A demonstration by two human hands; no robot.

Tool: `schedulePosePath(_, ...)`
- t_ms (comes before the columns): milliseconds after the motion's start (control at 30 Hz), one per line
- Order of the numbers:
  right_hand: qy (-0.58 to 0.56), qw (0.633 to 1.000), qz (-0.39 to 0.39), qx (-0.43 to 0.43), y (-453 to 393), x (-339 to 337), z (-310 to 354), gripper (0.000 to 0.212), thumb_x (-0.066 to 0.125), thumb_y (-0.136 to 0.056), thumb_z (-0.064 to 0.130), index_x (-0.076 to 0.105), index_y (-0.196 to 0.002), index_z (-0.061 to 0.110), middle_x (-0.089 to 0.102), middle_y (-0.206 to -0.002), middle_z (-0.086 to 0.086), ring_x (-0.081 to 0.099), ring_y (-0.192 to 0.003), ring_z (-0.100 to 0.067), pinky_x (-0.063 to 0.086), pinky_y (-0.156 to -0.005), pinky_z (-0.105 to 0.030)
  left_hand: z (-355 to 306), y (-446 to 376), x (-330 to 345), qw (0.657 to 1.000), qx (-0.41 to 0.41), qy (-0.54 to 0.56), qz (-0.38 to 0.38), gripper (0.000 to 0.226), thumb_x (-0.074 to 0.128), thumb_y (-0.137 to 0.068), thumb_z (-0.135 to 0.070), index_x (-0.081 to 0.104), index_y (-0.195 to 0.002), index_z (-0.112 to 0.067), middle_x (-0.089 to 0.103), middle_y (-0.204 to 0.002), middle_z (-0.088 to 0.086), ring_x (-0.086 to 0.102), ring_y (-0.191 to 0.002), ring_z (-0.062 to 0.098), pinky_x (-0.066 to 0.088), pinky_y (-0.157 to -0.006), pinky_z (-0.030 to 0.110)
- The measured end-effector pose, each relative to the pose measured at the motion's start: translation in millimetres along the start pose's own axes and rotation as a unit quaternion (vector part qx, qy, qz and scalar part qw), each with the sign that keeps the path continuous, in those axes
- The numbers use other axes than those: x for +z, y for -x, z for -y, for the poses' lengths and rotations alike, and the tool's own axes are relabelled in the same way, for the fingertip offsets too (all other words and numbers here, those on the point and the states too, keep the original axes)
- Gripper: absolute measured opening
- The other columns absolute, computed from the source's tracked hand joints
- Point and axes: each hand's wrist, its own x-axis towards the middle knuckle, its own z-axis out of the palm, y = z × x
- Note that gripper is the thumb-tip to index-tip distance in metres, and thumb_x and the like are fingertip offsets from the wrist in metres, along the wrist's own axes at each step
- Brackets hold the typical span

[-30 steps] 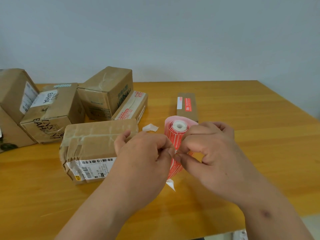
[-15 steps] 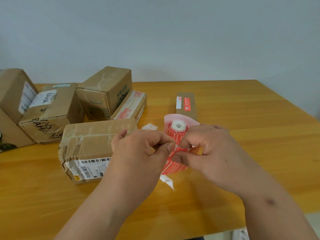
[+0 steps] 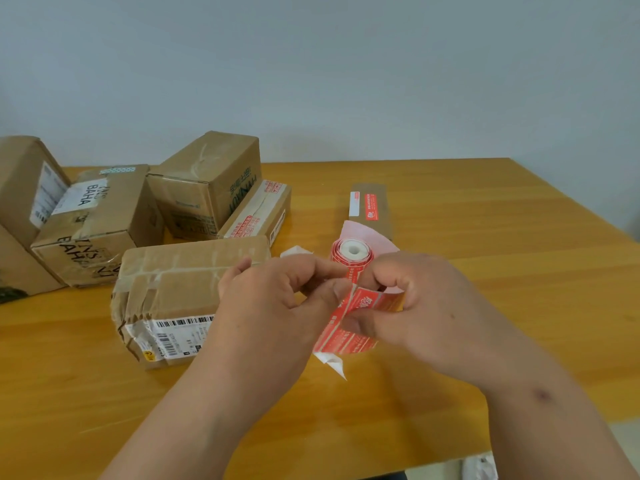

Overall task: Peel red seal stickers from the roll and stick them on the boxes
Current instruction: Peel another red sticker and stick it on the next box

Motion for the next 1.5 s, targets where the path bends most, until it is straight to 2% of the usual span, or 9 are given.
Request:
schedulePosePath(67, -0.007, 1.0, -0.005, -0.004, -1.2, 0.8, -0.9, 0.029, 0.068, -0.068, 0.051, 0.062, -0.068, 0.023, 0.066, -0.069, 0.003, 0.059, -0.083, -0.017, 0.037, -0.078, -0.03, -1.5, 0.7, -3.7, 1.0, 0.001, -0.011, 0.013, 0.026, 0.052, -0.074, -0.063, 0.065, -0.089, -0.047, 0.066, -0.075, -0.031, 0.059, -0.068, -0.012, 0.038, -0.103, 0.059)
schedulePosePath(233, 0.012, 0.999, 0.007, -0.03, -3.2, 1.0, 1.0, 0.028, 0.065, -0.073, 0.051, 0.067, -0.068, 0.024, 0.065, -0.069, 0.005, 0.06, -0.077, -0.011, 0.041, -0.089, -0.043, 3.0, -0.2, -5.7, 0.999, 0.0, -0.039, 0.018, 0.024, 0.059, -0.083, -0.049, 0.068, -0.069, -0.032, 0.063, -0.055, -0.019, 0.057, -0.058, -0.005, 0.035, -0.106, 0.055)
schedulePosePath(367, 0.082, 0.996, -0.029, -0.038, -2.3, 2.6, 2.3, 0.025, 0.067, -0.076, 0.048, 0.067, -0.069, 0.024, 0.062, -0.072, 0.006, 0.056, -0.087, -0.008, 0.026, -0.1, -0.041, 6.1, -1.4, -3.0, 1.0, -0.012, -0.013, 0.01, 0.016, 0.058, -0.085, -0.048, 0.068, -0.079, -0.038, 0.067, -0.059, -0.011, 0.058, -0.056, 0.0, 0.04, -0.097, 0.052)
schedulePosePath(667, 0.175, 0.975, -0.115, -0.076, 3.1, 8.1, 9.0, 0.03, 0.066, -0.073, 0.04, 0.042, -0.057, 0.032, 0.046, -0.06, 0.017, 0.05, -0.079, -0.004, 0.031, -0.091, -0.043, 10.9, -2.7, 0.2, 1.0, -0.015, -0.02, -0.018, 0.026, 0.058, -0.083, -0.049, 0.068, -0.069, -0.03, 0.063, -0.056, -0.004, 0.053, -0.051, 0.002, 0.043, -0.089, 0.049)
schedulePosePath(833, 0.044, 0.997, -0.062, 0.006, 0.5, 3.2, 14.1, 0.036, 0.073, -0.068, 0.051, 0.061, -0.064, 0.017, 0.063, -0.068, 0.005, 0.053, -0.084, -0.002, 0.033, -0.086, -0.028, 6.8, -2.8, -0.1, 0.999, -0.034, 0.026, -0.008, 0.021, 0.057, -0.079, -0.051, 0.07, -0.076, -0.034, 0.069, -0.061, -0.015, 0.065, -0.062, 0.003, 0.049, -0.077, 0.039)
schedulePosePath(1000, -0.05, 0.997, 0.021, 0.054, -3.8, -0.2, 13.0, 0.033, 0.077, -0.07, 0.046, 0.072, -0.073, 0.014, 0.071, -0.069, -0.001, 0.068, -0.069, -0.015, 0.055, -0.069, -0.042, 3.7, -1.9, 0.4, 0.999, -0.024, 0.01, -0.032, 0.015, 0.061, -0.083, -0.047, 0.069, -0.078, -0.036, 0.068, -0.061, -0.019, 0.063, -0.067, 0.003, 0.048, -0.089, 0.053)
schedulePosePath(1167, 0.078, 0.997, -0.023, -0.008, -4.0, 5.2, 8.7, 0.032, 0.065, -0.072, 0.054, 0.07, -0.071, 0.023, 0.064, -0.067, 0.005, 0.056, -0.083, -0.006, 0.025, -0.1, -0.035, 9.5, -2.9, 2.1, 0.998, -0.016, -0.007, -0.054, 0.026, 0.061, -0.085, -0.044, 0.068, -0.069, -0.026, 0.066, -0.059, -0.005, 0.058, -0.058, 0.005, 0.044, -0.088, 0.047)
schedulePosePath(1400, 0.131, 0.99, -0.045, -0.02, -1.5, 4.6, 13.9, 0.025, 0.06, -0.076, 0.05, 0.068, -0.069, 0.028, 0.062, -0.068, 0.009, 0.052, -0.09, -0.003, 0.019, -0.099, -0.032, 10.6, -4.9, -3.8, 1.0, -0.019, -0.015, -0.017, 0.044, 0.048, -0.075, -0.066, 0.07, -0.069, -0.028, 0.061, -0.053, -0.008, 0.052, -0.052, 0.001, 0.033, -0.069, 0.032)
schedulePosePath(1500, 0.123, 0.991, -0.047, -0.023, -1.4, 2.0, 15.4, 0.023, 0.067, -0.081, 0.049, 0.07, -0.072, 0.028, 0.064, -0.071, 0.008, 0.054, -0.09, -0.003, 0.021, -0.101, -0.032, 10.3, -4.7, -9.9, 0.998, -0.028, -0.047, 0.014, 0.027, 0.058, -0.076, -0.061, 0.07, -0.073, -0.038, 0.06, -0.053, -0.022, 0.049, -0.058, 0.003, 0.036, -0.073, 0.034)
